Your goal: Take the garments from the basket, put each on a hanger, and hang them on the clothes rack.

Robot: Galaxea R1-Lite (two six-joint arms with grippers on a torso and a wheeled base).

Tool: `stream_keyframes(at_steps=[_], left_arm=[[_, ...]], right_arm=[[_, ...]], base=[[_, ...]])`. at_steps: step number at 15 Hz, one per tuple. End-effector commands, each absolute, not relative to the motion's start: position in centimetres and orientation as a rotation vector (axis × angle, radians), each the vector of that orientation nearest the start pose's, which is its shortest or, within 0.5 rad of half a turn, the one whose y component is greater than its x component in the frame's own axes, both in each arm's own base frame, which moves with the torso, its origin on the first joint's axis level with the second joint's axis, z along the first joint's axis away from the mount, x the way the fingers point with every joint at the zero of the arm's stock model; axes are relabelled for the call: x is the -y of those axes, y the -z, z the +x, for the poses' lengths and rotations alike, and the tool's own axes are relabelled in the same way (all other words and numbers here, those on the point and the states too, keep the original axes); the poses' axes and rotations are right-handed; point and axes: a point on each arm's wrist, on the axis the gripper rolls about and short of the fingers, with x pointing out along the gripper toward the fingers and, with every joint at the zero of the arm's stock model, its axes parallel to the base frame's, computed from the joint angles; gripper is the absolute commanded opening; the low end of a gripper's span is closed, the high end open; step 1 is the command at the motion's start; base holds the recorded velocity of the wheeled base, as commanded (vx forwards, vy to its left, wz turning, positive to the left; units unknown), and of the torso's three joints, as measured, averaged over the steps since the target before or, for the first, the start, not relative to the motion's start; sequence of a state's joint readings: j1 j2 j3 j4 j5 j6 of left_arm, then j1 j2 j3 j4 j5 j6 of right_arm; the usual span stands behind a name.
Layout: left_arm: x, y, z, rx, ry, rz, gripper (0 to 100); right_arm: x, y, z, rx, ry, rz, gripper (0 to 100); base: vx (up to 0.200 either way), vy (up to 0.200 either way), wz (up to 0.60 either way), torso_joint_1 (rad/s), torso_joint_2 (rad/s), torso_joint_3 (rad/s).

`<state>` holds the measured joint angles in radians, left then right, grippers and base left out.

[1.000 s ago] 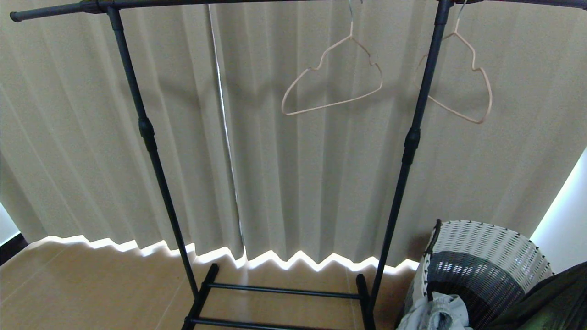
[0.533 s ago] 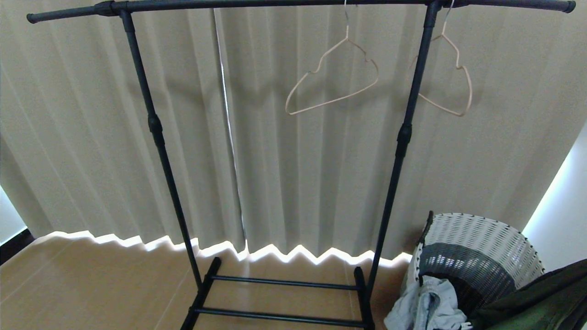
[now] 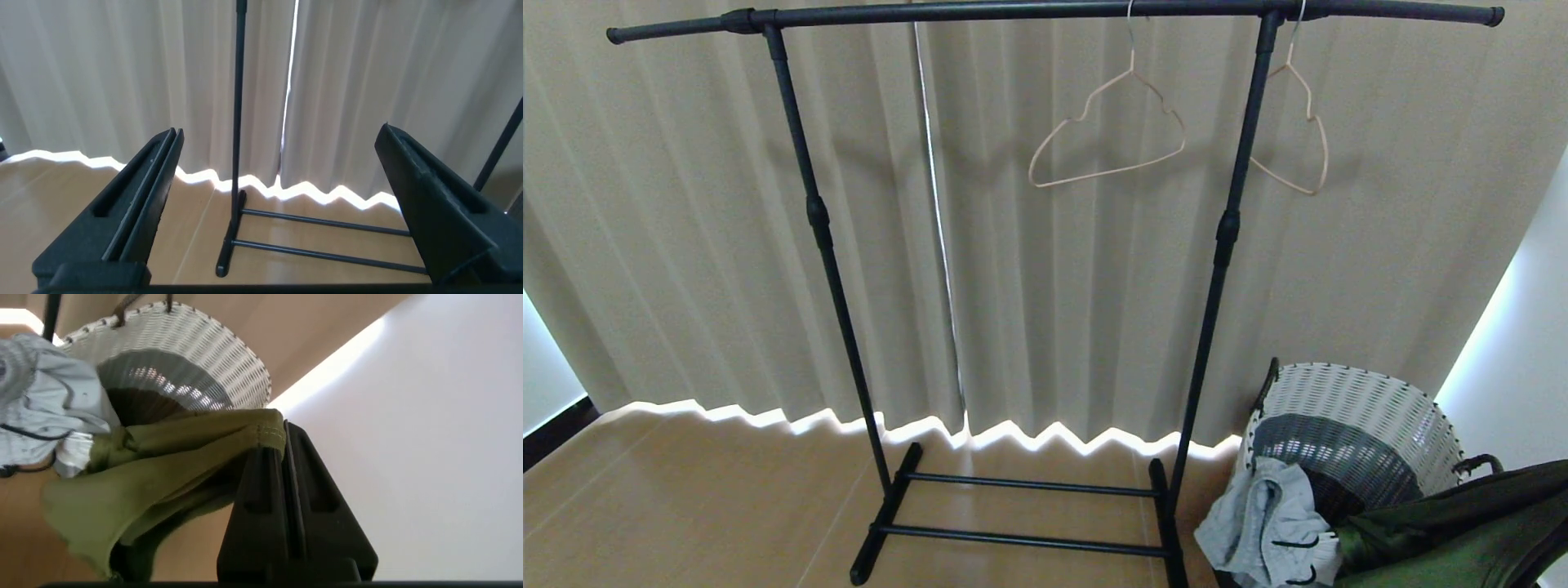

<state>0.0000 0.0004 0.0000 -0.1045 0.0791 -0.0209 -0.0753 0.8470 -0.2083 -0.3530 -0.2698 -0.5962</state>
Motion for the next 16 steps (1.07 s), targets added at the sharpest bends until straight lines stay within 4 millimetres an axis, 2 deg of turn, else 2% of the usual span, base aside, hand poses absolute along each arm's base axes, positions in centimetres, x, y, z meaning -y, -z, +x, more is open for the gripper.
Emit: stream_keyframes(at_steps=[1, 9, 12, 15, 16], left_arm=[[-0.2, -8.6, -2.3, 0.107, -0.079, -0.026, 100], [-0.2, -8.6, -2.3, 0.105, -0.079, -0.024, 100], [-0.2, -8.6, -2.3, 0.105, -0.079, -0.024, 100], [-0.2, -8.6, -2.3, 0.105, -0.079, -0.024, 100], [-0.2, -8.6, -2.3, 0.107, -0.079, -0.024, 100]], right_arm=[[1.2, -15.1, 8.4, -0.384, 0.239, -0.610, 0], [1.1, -12.5, 6.9, -0.445, 0.222, -0.623, 0], [1.1, -12.5, 6.7, -0.437, 0.224, -0.621, 0], [1.1, -12.6, 6.7, -0.433, 0.227, -0.621, 0], [1.1, -12.6, 6.7, -0.433, 0.227, -0.621, 0]], base=[[0.000, 0.000, 0.00, 0.000, 0.00, 0.000], [0.000, 0.000, 0.00, 0.000, 0.00, 0.000], [0.000, 0.000, 0.00, 0.000, 0.00, 0.000], [0.000, 0.000, -0.60, 0.002, 0.01, 0.005], [0.000, 0.000, 0.00, 0.000, 0.00, 0.000]])
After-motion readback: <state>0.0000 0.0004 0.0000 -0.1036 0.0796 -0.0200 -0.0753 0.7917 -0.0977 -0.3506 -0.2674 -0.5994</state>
